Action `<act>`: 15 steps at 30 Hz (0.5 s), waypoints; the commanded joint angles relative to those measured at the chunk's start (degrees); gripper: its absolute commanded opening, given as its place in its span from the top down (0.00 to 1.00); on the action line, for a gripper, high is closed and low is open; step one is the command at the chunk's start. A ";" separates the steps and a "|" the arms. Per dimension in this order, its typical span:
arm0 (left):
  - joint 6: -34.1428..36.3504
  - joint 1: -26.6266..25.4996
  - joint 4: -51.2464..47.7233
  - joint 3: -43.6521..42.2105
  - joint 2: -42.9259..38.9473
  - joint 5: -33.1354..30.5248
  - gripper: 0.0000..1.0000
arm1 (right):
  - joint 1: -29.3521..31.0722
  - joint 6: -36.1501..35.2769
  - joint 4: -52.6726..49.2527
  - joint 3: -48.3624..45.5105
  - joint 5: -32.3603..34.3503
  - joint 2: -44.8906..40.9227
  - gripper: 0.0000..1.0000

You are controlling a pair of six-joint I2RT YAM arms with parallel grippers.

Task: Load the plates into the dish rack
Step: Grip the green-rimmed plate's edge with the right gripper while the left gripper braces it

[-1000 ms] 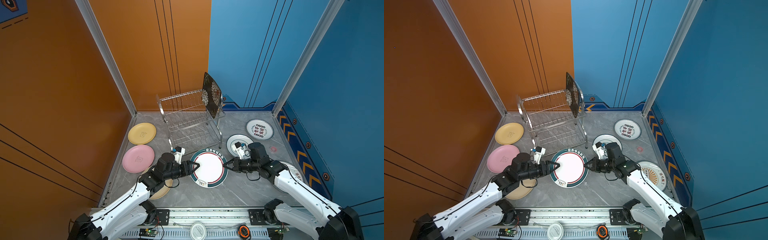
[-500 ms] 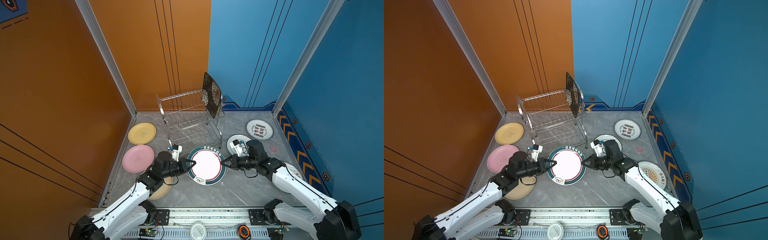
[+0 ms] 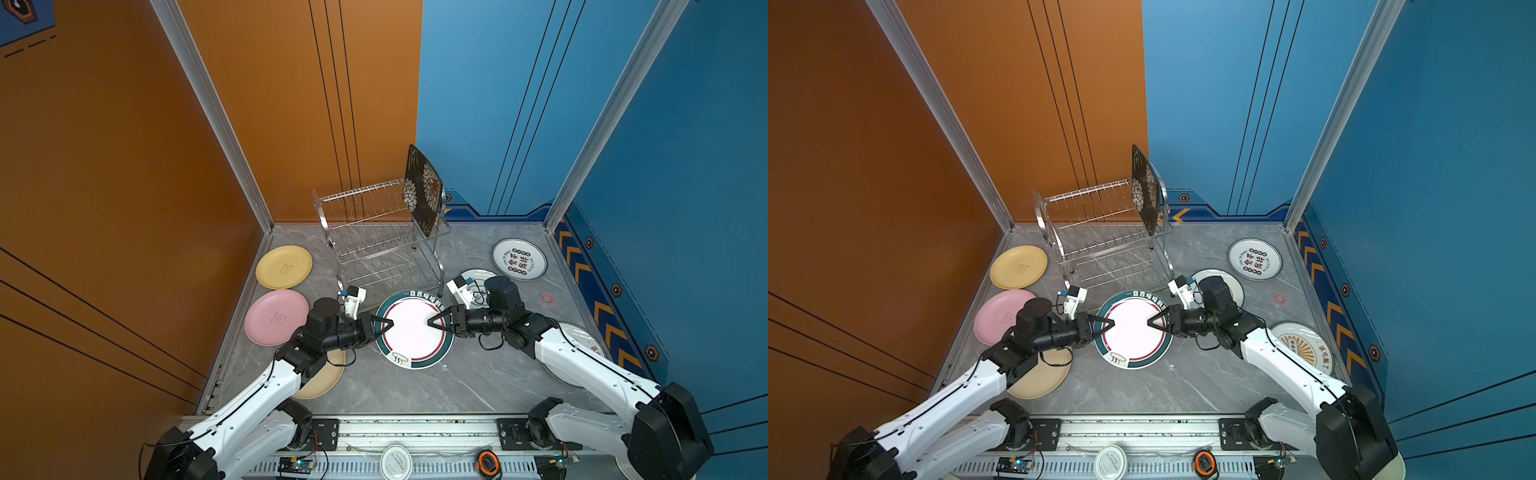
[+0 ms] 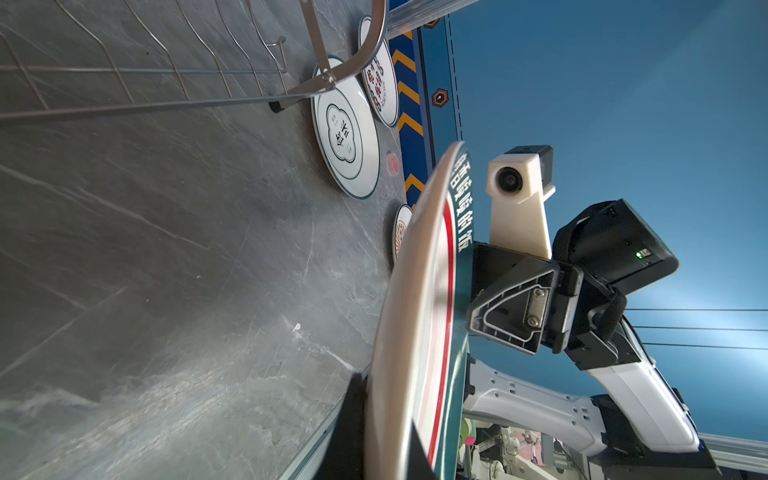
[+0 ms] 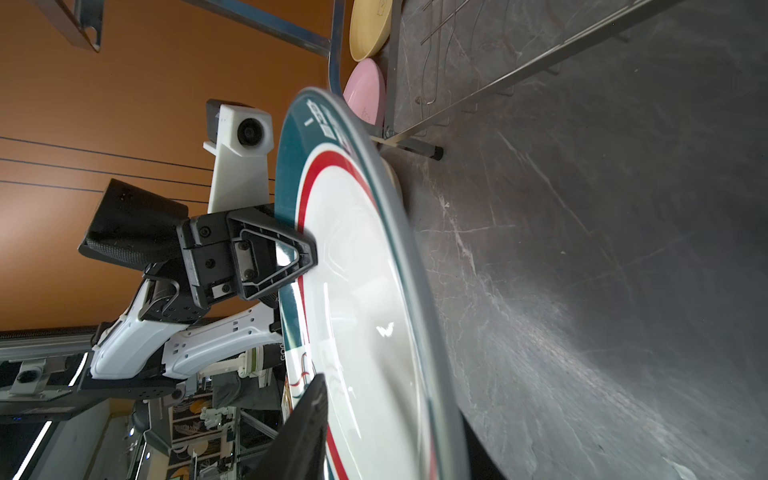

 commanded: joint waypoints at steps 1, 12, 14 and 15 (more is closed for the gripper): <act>0.76 0.01 2.83 2.28 0.13 4.22 1.00 | 1.16 1.47 5.90 1.74 -3.67 0.25 0.62; 2.40 0.41 -1.80 2.48 -2.06 3.02 0.75 | 1.00 -0.16 1.25 3.45 -2.98 -1.43 0.96; 4.04 0.49 -5.84 3.34 -3.17 1.73 0.55 | 0.69 -1.67 -1.62 4.68 -1.73 -2.19 0.99; 5.07 0.50 -8.24 4.03 -3.93 0.83 0.45 | 0.34 -2.07 -3.05 5.31 -0.65 -2.63 1.00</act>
